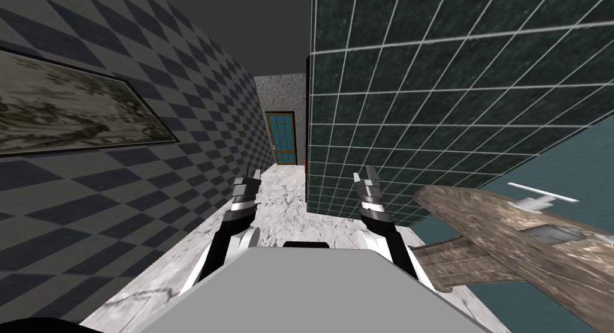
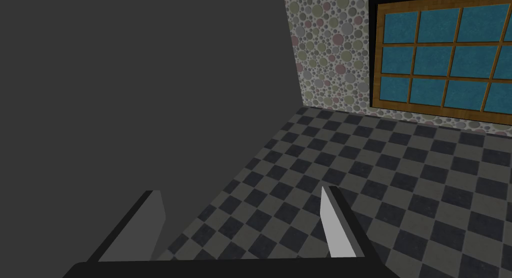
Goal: Push the door open
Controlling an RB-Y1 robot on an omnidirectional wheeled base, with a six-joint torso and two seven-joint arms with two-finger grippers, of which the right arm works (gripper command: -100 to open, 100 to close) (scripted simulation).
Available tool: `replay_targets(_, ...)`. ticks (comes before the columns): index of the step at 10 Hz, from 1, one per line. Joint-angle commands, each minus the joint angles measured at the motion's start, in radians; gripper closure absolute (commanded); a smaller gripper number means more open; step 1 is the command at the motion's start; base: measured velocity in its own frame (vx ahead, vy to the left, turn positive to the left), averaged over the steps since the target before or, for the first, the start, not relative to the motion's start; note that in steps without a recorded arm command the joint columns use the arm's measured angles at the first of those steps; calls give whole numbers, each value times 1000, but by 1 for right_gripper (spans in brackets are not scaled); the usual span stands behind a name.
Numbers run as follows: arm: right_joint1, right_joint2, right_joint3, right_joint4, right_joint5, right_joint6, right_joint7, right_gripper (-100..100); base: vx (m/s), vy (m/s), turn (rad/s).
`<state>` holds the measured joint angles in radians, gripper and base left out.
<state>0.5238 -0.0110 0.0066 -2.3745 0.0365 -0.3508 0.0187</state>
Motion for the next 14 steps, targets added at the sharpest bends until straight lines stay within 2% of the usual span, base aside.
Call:
replay_targets(1,4,-13,8,20,-15,20,18,-100,28,101,-18)
replay_targets(2,6,-17,11,25,-20,26,24,-100,33,171,-63)
replay_targets(9,23,-59,45,113,-88,115,105,-100,55,172,-42)
replay_targets(14,36,-87,75,194,-151,198,180,-100,79,186,-51)
